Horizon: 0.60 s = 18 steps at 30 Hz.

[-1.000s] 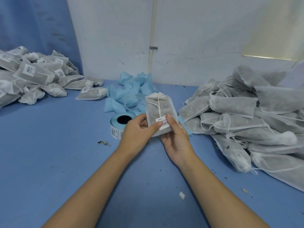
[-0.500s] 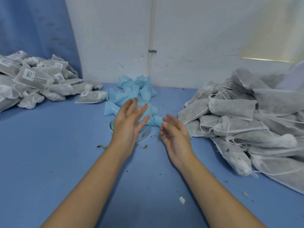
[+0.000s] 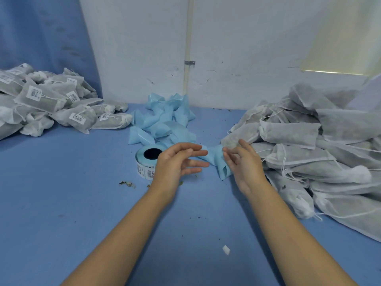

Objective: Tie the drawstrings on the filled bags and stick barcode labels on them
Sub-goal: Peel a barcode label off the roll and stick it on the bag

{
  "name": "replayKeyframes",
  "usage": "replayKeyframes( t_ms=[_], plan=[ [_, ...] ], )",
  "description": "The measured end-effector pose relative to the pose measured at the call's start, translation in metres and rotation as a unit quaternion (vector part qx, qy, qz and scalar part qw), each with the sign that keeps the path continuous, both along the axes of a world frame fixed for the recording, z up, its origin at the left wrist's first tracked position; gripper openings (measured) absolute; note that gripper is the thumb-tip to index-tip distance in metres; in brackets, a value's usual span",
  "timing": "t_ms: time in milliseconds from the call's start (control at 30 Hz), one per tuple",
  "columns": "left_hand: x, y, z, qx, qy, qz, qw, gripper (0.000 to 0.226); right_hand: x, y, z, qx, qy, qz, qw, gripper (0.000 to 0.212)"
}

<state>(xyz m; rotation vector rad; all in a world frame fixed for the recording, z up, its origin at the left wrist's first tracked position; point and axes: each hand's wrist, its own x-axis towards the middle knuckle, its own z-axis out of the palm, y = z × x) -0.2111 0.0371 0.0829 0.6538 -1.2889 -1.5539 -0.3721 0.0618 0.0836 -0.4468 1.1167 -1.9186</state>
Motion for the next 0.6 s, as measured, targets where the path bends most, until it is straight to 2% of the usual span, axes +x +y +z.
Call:
replayKeyframes(
  t_ms=[167,367,467,600],
  plan=[
    [-0.002,0.001,-0.002,-0.004,-0.012,0.003,1.000,0.024,-0.003,0.001,-0.005,-0.025,-0.069,-0.002,0.997,0.052],
    [-0.010,0.003,-0.009,0.030,-0.022,0.013,0.999,0.022,0.001,0.002,0.000,-0.101,-0.126,0.006,0.987,0.043],
    [-0.016,0.004,-0.011,0.062,-0.023,0.005,0.998,0.015,0.008,0.003,0.004,-0.114,-0.091,0.028,0.989,0.033],
    [-0.018,0.003,-0.005,0.080,-0.002,0.003,0.997,0.023,0.019,0.007,0.002,-0.098,0.006,0.059,0.993,0.028]
  ],
)
